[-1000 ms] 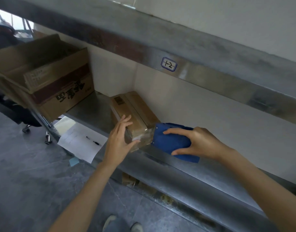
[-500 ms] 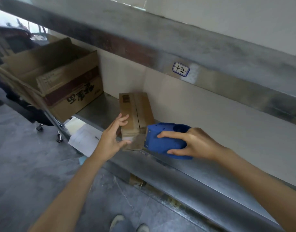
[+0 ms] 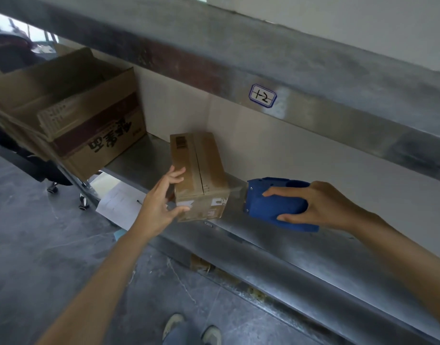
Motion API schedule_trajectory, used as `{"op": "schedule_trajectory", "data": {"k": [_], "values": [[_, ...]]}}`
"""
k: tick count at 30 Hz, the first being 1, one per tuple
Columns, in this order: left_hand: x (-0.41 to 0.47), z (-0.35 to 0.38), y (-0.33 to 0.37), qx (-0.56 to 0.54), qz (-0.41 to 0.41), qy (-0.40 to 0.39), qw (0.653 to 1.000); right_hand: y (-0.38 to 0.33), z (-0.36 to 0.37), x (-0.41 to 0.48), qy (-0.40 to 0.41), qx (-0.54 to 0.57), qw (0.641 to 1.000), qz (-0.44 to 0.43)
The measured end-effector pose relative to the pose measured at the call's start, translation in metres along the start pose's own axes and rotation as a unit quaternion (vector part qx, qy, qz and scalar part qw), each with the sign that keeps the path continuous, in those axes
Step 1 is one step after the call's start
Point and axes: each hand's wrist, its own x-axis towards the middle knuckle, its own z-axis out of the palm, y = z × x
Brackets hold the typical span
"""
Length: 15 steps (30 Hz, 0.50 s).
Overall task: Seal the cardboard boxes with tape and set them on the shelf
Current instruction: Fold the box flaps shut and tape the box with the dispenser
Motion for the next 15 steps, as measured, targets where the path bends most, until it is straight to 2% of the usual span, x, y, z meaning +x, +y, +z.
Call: {"op": "schedule_trajectory", "data": {"k": [9, 15], "values": [[-0.002, 0.000, 0.005, -0.024, -0.036, -0.004, 0.999, -0.003, 0.023, 0.016, 0.021, 0.011, 0.999, 0.033], [-0.001, 0.000, 0.007, -0.028, -0.044, -0.004, 0.999, -0.021, 0.028, 0.030, 0.025, -0.045, 0.998, 0.045]]}}
